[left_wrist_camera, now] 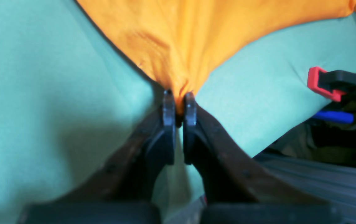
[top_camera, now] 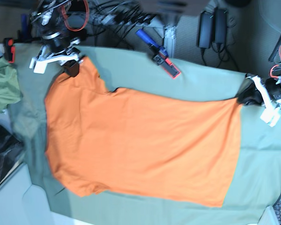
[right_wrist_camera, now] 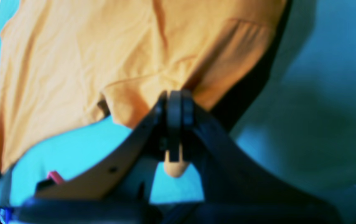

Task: Fold the T-shirt properly
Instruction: 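Lift and drag the held shirt edge across toward the opposite side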

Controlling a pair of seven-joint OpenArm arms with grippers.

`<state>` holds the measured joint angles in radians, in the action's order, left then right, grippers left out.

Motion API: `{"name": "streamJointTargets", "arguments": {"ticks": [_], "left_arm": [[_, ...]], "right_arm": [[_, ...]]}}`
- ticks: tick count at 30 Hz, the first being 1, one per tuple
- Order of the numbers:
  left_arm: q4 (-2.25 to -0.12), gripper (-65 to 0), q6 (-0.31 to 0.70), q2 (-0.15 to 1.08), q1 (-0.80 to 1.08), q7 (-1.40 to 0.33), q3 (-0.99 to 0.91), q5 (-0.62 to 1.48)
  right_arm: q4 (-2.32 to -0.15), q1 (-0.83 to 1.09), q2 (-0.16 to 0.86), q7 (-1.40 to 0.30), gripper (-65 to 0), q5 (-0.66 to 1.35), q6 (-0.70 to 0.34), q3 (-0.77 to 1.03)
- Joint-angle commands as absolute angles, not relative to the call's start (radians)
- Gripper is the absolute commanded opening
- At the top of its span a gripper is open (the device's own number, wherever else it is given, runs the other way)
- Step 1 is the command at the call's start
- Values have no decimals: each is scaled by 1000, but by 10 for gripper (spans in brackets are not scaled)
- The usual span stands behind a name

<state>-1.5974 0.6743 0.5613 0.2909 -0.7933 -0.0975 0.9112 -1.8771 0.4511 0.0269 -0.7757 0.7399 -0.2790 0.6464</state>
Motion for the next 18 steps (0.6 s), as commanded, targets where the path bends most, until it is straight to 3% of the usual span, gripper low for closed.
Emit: {"name": "streamJointTargets", "arguments": {"ticks": [1, 9, 18], "left_arm": [[-1619, -650, 698, 585, 285, -783, -106, 933], [-1687, -650, 698, 607, 286, -783, -127, 936], [-1697, -650, 698, 609, 227, -716, -126, 864]], "right_arm": [[-1916, 465, 39, -759, -650, 759, -382, 659], [-2032, 496, 46, -748, -650, 755, -382, 700], [-2034, 438, 174, -703, -650, 703, -382, 699]]}}
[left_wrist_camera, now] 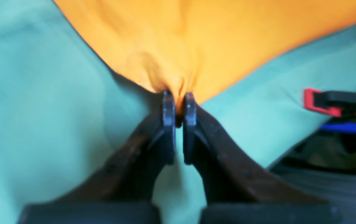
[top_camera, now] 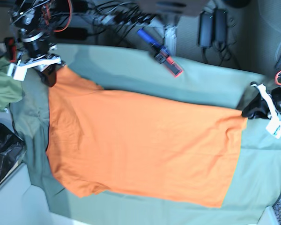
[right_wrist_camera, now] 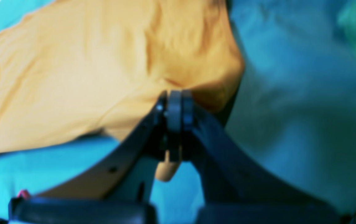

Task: Fold the T-shirt properly
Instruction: 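Lift and drag the held shirt edge across toward the opposite side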

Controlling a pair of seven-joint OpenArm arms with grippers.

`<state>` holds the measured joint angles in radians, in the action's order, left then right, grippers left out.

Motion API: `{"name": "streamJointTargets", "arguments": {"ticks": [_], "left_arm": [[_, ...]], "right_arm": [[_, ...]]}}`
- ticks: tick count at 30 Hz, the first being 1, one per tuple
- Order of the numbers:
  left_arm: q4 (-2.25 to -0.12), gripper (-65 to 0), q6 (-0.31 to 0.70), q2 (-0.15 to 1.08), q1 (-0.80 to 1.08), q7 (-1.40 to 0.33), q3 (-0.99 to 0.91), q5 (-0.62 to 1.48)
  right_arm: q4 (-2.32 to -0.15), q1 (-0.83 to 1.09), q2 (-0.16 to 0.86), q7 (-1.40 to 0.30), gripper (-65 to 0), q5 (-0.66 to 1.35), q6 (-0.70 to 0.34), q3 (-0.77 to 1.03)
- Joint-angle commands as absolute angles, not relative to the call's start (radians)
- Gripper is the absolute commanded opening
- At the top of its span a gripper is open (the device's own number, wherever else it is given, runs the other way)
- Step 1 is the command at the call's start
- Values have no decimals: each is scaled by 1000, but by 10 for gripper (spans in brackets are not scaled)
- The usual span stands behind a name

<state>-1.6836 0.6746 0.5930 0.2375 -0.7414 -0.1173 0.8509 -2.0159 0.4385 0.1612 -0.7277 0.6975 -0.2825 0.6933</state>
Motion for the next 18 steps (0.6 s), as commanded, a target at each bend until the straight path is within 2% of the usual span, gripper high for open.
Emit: {"name": "streamJointTargets", "arguments": {"ticks": [1, 6, 12, 18], "left_arm": [[-1692, -650, 698, 609, 215, -710, -126, 862], [-1626, -650, 698, 608, 146, -683, -125, 846], [-1473, -650, 698, 598, 29, -654, -80, 818], [-1331, -650, 698, 571, -97, -551, -3, 681]], "right_arm": [[-2033, 424, 189, -701, -650, 696, -382, 698], [-1979, 332, 247, -692, -650, 678, -382, 692], [-1858, 217, 306, -680, -650, 647, -382, 598], [-1739, 89, 347, -654, -650, 590, -382, 487]]}}
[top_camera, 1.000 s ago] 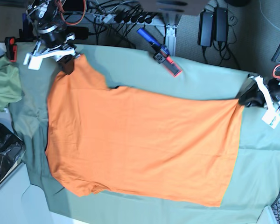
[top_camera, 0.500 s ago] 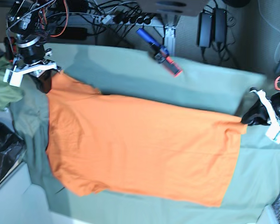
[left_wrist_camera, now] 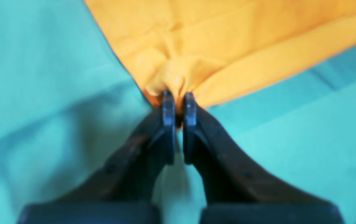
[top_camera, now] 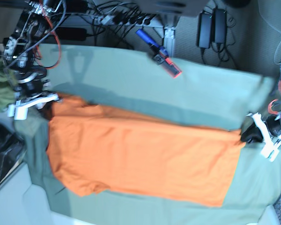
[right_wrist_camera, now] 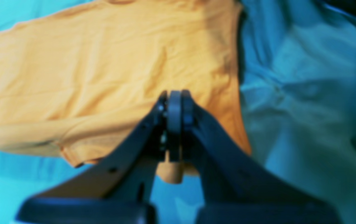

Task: Fold the T-shirt properly
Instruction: 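Lift and drag the held shirt edge across toward the opposite side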

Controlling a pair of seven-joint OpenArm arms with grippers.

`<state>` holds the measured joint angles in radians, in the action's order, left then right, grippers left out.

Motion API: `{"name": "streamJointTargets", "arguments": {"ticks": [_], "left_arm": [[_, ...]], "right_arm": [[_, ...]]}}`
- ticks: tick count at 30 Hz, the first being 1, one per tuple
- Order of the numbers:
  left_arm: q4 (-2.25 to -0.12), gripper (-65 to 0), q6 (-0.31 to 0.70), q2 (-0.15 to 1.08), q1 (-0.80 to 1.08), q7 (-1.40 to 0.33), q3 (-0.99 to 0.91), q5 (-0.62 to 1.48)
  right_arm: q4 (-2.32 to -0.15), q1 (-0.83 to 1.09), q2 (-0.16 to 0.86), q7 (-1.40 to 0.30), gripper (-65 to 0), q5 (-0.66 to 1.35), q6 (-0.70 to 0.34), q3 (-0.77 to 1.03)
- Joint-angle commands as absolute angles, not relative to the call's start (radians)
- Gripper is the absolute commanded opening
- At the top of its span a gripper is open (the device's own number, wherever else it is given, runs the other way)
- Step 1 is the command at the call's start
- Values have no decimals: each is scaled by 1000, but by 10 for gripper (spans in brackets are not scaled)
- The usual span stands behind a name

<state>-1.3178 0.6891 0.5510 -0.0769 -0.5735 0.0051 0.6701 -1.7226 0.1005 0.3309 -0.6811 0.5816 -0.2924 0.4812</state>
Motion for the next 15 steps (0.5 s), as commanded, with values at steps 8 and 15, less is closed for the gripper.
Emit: {"name": "streamJointTargets", "arguments": {"ticks": [8, 15], "left_arm": [[-1192, -650, 698, 564, -233, -538, 40, 668], [-1103, -517, 698, 562, -294, -466, 104, 616]], "right_arm": [[-1561, -79, 355, -628, -650, 505, -382, 393], [-1413, -181, 354, -625, -650, 497, -382, 371]]}}
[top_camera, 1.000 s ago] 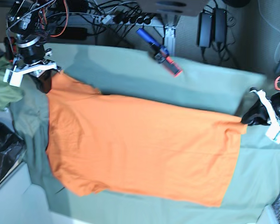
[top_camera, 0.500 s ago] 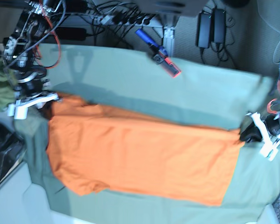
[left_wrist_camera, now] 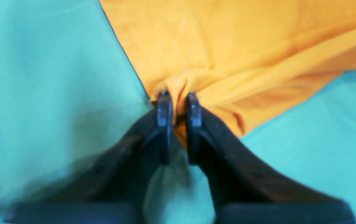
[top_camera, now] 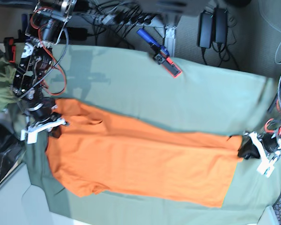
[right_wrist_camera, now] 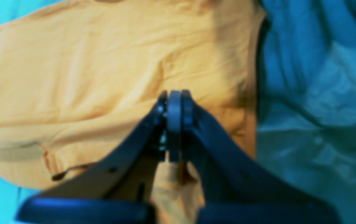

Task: Fold the T-shirt properly
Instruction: 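Lift and drag the held shirt edge across toward the opposite side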

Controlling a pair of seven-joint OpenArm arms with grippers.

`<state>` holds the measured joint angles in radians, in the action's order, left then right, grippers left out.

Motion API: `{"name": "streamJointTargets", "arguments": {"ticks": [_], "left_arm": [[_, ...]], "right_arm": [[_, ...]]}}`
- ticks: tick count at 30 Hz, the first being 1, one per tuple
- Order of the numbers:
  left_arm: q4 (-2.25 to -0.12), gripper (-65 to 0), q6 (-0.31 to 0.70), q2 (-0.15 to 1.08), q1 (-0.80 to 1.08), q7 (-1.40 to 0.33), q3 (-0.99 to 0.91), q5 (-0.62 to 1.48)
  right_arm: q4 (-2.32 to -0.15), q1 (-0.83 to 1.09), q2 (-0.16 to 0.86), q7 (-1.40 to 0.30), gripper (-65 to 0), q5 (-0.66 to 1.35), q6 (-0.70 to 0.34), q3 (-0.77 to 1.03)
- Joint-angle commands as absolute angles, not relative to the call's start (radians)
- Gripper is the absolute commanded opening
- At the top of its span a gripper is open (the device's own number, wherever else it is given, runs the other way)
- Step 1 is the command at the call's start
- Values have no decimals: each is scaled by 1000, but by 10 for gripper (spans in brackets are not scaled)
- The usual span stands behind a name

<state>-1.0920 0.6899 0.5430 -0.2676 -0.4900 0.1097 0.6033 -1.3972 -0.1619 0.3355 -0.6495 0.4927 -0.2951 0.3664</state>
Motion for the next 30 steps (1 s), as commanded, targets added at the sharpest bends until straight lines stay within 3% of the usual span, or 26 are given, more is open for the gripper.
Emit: {"name": "streamJointTargets", "arguments": {"ticks": [1, 3, 4, 7, 8, 16, 21, 30], "left_arm": [[-1093, -488, 698, 562, -298, -456, 112, 609], [-1080, -394, 698, 562, -299, -447, 120, 602], [-1075, -344, 698, 562, -297, -448, 120, 602], [-1070, -291, 698, 562, -296, -449, 120, 606], [-1071, -291, 698, 563, -296, -453, 120, 617], [-1100, -291, 698, 575, -295, -697, 70, 831], [-1100, -291, 698, 596, -293, -713, 48, 890], [-1099, -291, 698, 582, -278, -722, 48, 916]], "right_arm": [[-1395, -190, 354, -625, -650, 497, -382, 371], [-1372, -193, 354, -625, -650, 505, -382, 371], [-1365, -192, 352, -625, -612, 508, -383, 371], [-1349, -189, 348, -629, -277, 498, -382, 371], [-1349, -187, 348, -630, -208, 494, -382, 371], [-1403, -168, 349, -767, -206, 546, -381, 516], [-1402, -83, 349, -767, -206, 592, -381, 642], [-1402, -15, 297, -754, -206, 708, -382, 644]]}}
